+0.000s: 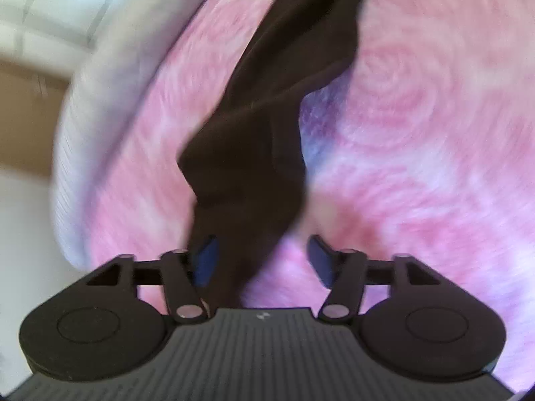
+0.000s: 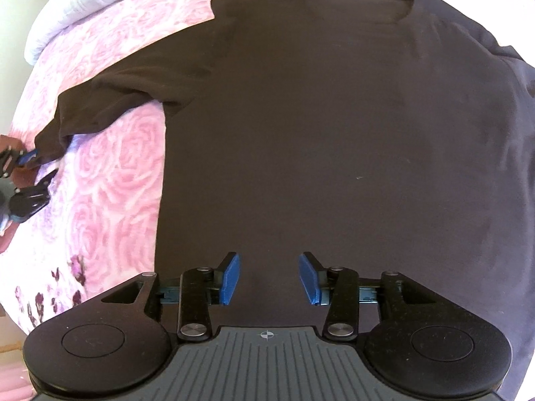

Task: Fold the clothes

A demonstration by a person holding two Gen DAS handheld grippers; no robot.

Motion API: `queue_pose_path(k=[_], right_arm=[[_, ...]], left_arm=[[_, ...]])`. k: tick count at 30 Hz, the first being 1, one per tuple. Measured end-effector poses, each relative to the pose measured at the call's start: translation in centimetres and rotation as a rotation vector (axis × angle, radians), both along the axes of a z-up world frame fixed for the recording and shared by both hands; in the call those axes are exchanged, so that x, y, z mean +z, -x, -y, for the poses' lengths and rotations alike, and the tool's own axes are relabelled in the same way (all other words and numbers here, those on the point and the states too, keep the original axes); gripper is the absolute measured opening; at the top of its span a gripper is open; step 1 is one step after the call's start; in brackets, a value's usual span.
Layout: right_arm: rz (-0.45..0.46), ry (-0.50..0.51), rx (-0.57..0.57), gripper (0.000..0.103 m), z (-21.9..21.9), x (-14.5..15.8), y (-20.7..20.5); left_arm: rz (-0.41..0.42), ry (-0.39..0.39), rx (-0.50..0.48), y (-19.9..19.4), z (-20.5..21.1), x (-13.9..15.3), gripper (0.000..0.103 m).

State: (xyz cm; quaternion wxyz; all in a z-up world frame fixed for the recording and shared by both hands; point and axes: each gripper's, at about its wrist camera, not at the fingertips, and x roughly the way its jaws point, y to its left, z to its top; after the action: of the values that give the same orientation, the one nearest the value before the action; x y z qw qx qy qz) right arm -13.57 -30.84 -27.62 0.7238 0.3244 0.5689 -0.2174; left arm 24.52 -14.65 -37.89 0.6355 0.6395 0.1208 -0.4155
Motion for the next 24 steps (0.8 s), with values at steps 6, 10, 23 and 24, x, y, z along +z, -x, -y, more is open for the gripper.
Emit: queue_pose_path(k=[6,10,23,24], right_arm=[[0.001,0.009,-0.006,0.045,0.0,0.0,-0.6],[0.019,0.025,0.009,0.045,0.1,0.7,-0.8],[0.031,-0.037,0.002,0.045,-0.2,-1.0,-2.0],[0.027,-0.032,-0.004,0.045,0.0,-1.0,-1.8]], left_arm=[[0.127,-0.107,-0.008,-1.8,0.0,1.3,0.004],[0.303,-0.055,-0.023,-2.5,-3.0,6.0,0.003],[0.322,-0.301,0.113,-6.2,-8.7,0.5,0.02],[0.308,-0.297,0.147,-6.6,-9.1,1.1,0.024]])
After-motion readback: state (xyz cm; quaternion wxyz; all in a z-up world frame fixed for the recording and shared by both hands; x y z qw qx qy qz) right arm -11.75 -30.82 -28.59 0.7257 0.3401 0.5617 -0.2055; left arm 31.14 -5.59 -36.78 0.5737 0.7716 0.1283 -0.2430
